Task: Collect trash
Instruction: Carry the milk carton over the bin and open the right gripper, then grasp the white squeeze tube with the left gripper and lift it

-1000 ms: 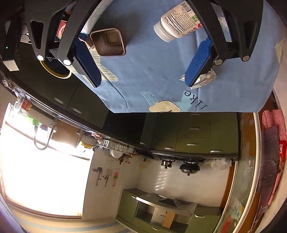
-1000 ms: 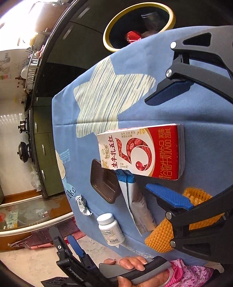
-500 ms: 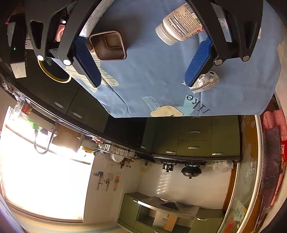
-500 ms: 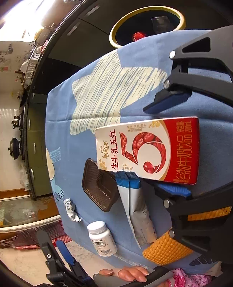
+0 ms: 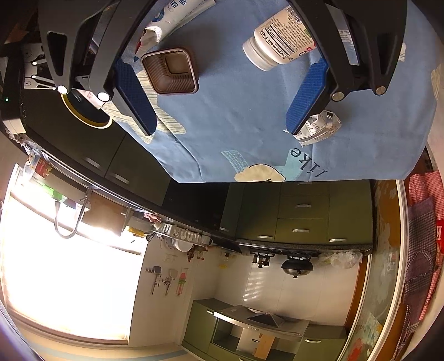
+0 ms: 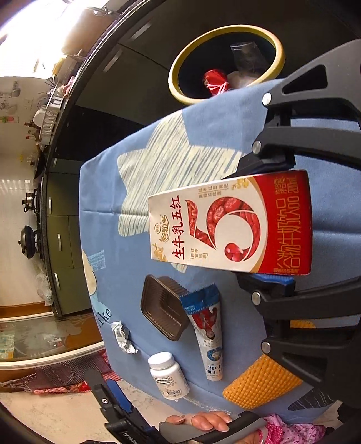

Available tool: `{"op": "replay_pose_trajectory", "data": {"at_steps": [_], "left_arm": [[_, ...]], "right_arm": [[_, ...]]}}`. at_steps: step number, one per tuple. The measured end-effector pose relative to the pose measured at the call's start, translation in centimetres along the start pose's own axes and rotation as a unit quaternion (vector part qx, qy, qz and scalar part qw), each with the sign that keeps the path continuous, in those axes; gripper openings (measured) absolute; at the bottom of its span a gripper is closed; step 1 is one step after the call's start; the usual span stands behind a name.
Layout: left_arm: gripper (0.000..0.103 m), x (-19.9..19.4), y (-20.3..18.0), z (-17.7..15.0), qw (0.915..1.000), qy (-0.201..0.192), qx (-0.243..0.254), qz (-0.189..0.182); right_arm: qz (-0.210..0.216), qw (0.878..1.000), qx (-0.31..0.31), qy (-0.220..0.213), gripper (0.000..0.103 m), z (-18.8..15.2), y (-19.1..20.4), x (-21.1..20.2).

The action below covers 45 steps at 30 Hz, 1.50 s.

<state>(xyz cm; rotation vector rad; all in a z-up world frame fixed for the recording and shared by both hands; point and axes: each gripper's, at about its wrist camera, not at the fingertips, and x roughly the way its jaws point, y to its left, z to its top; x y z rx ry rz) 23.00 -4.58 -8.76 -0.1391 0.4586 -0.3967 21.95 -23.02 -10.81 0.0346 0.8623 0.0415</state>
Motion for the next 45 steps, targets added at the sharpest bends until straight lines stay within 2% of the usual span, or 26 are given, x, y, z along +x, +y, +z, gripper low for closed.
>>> {"op": "replay_pose_trajectory", "data": {"at_steps": [4, 10, 16, 17, 19, 22, 27, 30, 32, 37, 39, 42, 45], "left_arm": [[0.093, 0.0, -0.1, -0.1, 1.0, -0.001, 0.002, 0.0], [0.093, 0.0, -0.2, -0.1, 1.0, 0.001, 0.001, 0.0], [0.093, 0.4, -0.4, -0.3, 0.9999, 0.008, 0.006, -0.002], [0.093, 0.4, -0.4, -0.3, 0.9999, 0.009, 0.007, -0.002], [0.093, 0.5, -0.4, -0.3, 0.9999, 0.01, 0.008, -0.003], [0.093, 0.6, -0.4, -0.4, 0.9999, 0.011, 0.009, -0.004], [0.093, 0.8, -0.5, -0.4, 0.9996, 0.02, 0.006, -0.02], [0.093, 0.7, -1.1, -0.3, 0.9984, 0.028, 0.017, -0.045], [0.093, 0.8, -1.8, -0.3, 0.9958, 0.041, 0.028, -0.077], [0.093, 0.2, -5.0, -0.7, 0.988, 0.062, 0.101, -0.098], [0.093, -0.2, -6.4, -1.0, 0.9809, 0.078, 0.14, -0.111], [0.093, -0.4, -8.4, -2.1, 0.9645, 0.117, 0.2, -0.127], [0.093, -0.2, -9.4, -3.4, 0.9481, 0.161, 0.24, -0.133]], "right_arm": [[-0.036, 0.998, 0.04, -0.022, 0.049, 0.3, -4.0, -1.7], [-0.134, 0.982, 0.119, -0.051, 0.05, 0.6, -12.6, -3.8], [-0.182, 0.969, 0.162, -0.048, 0.051, 1.0, -19.0, -1.7], [-0.195, 0.965, 0.17, -0.047, 0.057, 1.1, -20.1, -0.9], [-0.213, 0.957, 0.19, -0.052, 0.065, 0.9, -21.3, -0.2], [-0.205, 0.954, 0.209, -0.065, 0.065, 0.2, -21.8, -0.6], [-0.201, 0.957, 0.199, -0.061, 0.068, -0.7, -20.4, -1.2], [-0.188, 0.96, 0.199, -0.06, 0.068, -1.3, -19.4, -1.7], [-0.18, 0.962, 0.198, -0.059, 0.069, -1.5, -18.9, -1.9], [-0.161, 0.967, 0.187, -0.059, 0.072, -1.6, -17.4, -2.3], [-0.153, 0.969, 0.185, -0.063, 0.072, -1.6, -17.1, -2.6], [-0.142, 0.97, 0.183, -0.071, 0.072, -1.6, -16.7, -3.1], [-0.136, 0.971, 0.183, -0.076, 0.073, -1.7, -16.4, -3.3]]}}
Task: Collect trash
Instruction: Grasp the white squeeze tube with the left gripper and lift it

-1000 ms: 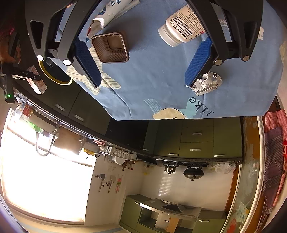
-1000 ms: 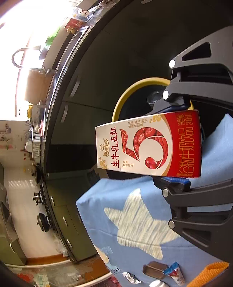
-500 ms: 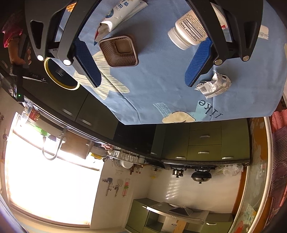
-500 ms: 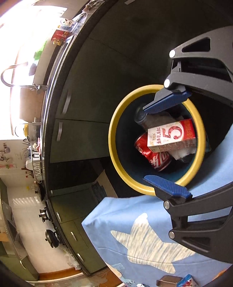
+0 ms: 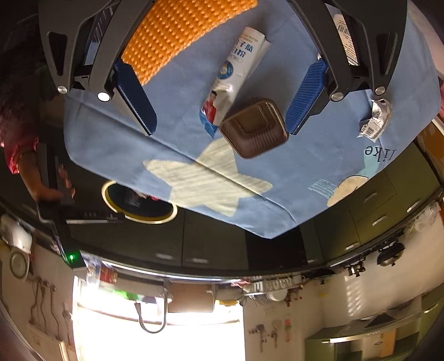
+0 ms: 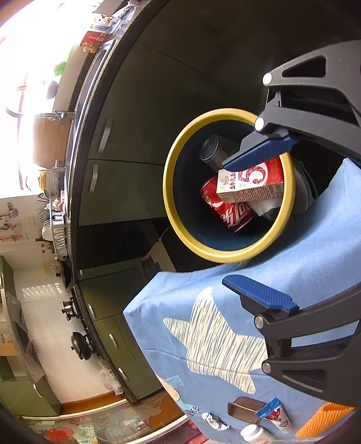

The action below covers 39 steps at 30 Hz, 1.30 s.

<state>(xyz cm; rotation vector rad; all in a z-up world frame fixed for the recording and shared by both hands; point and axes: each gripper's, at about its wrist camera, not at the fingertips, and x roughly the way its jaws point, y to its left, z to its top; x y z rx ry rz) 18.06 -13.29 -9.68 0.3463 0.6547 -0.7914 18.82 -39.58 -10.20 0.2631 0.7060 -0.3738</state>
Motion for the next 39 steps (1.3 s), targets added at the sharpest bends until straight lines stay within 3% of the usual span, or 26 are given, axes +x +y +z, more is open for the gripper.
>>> {"op": "replay_pose_trajectory", "data": {"at_steps": [4, 7, 13, 22, 27, 30, 39], "left_arm": [[0.085, 1.3, 0.5, -0.7, 0.9973, 0.06, -0.021, -0.038], [0.073, 2.5, 1.8, -1.3, 0.9918, 0.102, -0.056, -0.054], [0.064, 4.7, 3.3, -1.8, 0.9839, 0.149, -0.077, -0.062], [0.055, 6.3, 2.9, -1.6, 0.9797, 0.174, -0.07, -0.072], [0.036, 6.6, 2.3, -1.6, 0.9791, 0.181, -0.062, -0.07], [0.032, 6.5, 1.9, -1.6, 0.9801, 0.179, -0.055, -0.067], [0.028, 5.6, 1.1, -0.7, 0.9827, 0.169, -0.036, -0.065]], "right_arm": [[0.006, 1.0, 0.003, 0.005, 0.074, -0.3, 0.0, 0.1], [0.01, 1.0, 0.004, 0.008, 0.074, -0.4, 0.0, 0.3], [0.013, 1.0, 0.004, 0.011, 0.074, -0.7, -0.1, 0.5], [0.016, 1.0, 0.009, 0.018, 0.074, -0.9, -0.5, 1.1], [0.016, 1.0, 0.011, 0.019, 0.074, -1.1, -0.6, 1.1], [0.018, 1.0, 0.013, 0.021, 0.074, -1.2, -0.7, 1.3], [0.023, 0.999, 0.016, 0.022, 0.074, -1.4, -0.9, 1.4]]}}
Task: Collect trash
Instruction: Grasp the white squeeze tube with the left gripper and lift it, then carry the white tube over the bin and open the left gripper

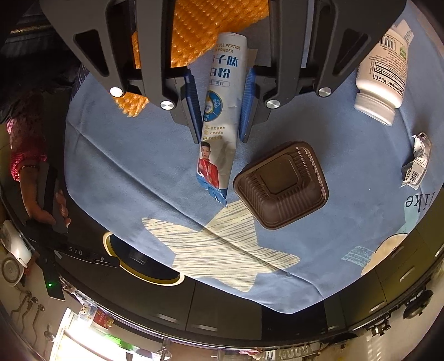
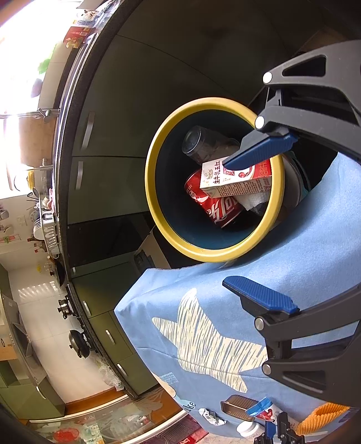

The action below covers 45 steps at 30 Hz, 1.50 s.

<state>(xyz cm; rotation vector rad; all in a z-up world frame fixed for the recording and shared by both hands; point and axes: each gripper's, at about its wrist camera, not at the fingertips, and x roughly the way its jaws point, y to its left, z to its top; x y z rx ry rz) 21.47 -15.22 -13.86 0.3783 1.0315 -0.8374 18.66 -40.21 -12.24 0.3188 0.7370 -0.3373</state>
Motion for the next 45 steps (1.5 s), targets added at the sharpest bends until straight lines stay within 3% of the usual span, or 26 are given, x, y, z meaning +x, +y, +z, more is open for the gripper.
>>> {"op": "replay_pose_trajectory", "data": {"at_steps": [15, 22, 27, 34, 42, 44, 45], "left_arm": [[0.027, -1.9, -2.0, 4.1, 0.9991, -0.021, 0.036, -0.002], [0.027, -1.4, -5.2, 8.0, 0.997, -0.019, 0.07, -0.026], [0.027, -0.1, -9.2, 12.7, 0.9921, -0.021, 0.109, -0.058], [0.027, 3.8, -15.0, 20.1, 0.9832, -0.019, 0.154, -0.095], [0.027, 12.1, -17.2, 26.9, 0.9872, 0.009, 0.1, -0.124], [0.036, 13.8, -17.2, 27.7, 0.9906, 0.008, 0.082, -0.11], [0.049, 14.5, -17.1, 27.9, 0.9923, 0.009, 0.072, -0.101]], "right_arm": [[0.01, 1.0, 0.018, -0.002, 0.074, -0.2, -1.4, 0.1], [0.016, 0.999, 0.042, -0.019, 0.074, 0.0, -3.8, -0.6], [0.006, 0.996, 0.074, -0.043, 0.074, 0.4, -7.1, -2.0], [-0.024, 0.99, 0.127, -0.056, 0.075, 0.0, -12.5, -3.1], [-0.035, 0.985, 0.159, -0.049, 0.076, -0.8, -15.7, -2.8], [-0.033, 0.985, 0.162, -0.047, 0.077, -0.8, -16.0, -2.6], [-0.032, 0.985, 0.164, -0.046, 0.077, -0.8, -16.2, -2.4]]}}
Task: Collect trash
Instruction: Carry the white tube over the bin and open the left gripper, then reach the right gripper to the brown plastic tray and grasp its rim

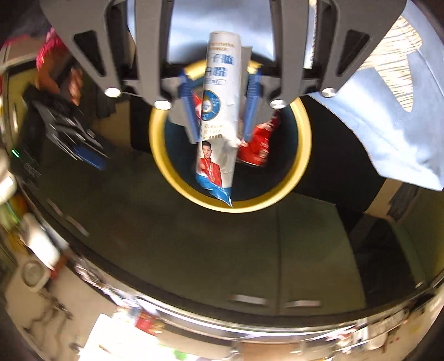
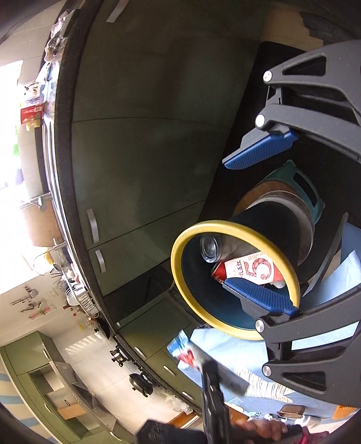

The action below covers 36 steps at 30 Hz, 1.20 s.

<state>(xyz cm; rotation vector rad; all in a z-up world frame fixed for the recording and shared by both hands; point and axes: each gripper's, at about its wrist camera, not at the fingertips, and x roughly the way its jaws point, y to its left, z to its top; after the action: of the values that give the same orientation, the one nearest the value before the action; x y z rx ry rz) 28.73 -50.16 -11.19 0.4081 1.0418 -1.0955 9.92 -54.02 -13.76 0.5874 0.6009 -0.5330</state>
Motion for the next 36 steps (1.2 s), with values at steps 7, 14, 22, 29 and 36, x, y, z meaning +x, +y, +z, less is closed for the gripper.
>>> {"op": "replay_pose_trajectory", "data": {"at_steps": [7, 14, 22, 29, 36], "left_arm": [[0.065, -1.5, 0.3, -1.2, 0.9992, -0.02, -0.02, 0.028], [0.078, -10.7, 1.8, -6.2, 0.991, -0.117, -0.052, 0.039], [0.085, -21.7, 5.7, -17.5, 0.9552, -0.226, -0.122, 0.148], [0.087, -27.6, 9.5, -28.7, 0.9087, -0.268, -0.186, 0.261], [0.09, -29.1, 12.4, -35.1, 0.8815, -0.281, -0.2, 0.323]], "right_arm": [[0.005, 1.0, 0.004, 0.001, 0.078, 0.1, -0.4, 0.2], [0.016, 1.0, -0.013, 0.01, 0.078, -0.3, 1.1, 0.2], [0.05, 0.995, -0.082, 0.029, 0.078, -1.4, 7.4, -0.4], [0.114, 0.974, -0.183, 0.068, 0.078, -4.5, 18.0, -0.3], [0.161, 0.945, -0.27, 0.084, 0.078, -8.3, 29.1, -1.0]]}}
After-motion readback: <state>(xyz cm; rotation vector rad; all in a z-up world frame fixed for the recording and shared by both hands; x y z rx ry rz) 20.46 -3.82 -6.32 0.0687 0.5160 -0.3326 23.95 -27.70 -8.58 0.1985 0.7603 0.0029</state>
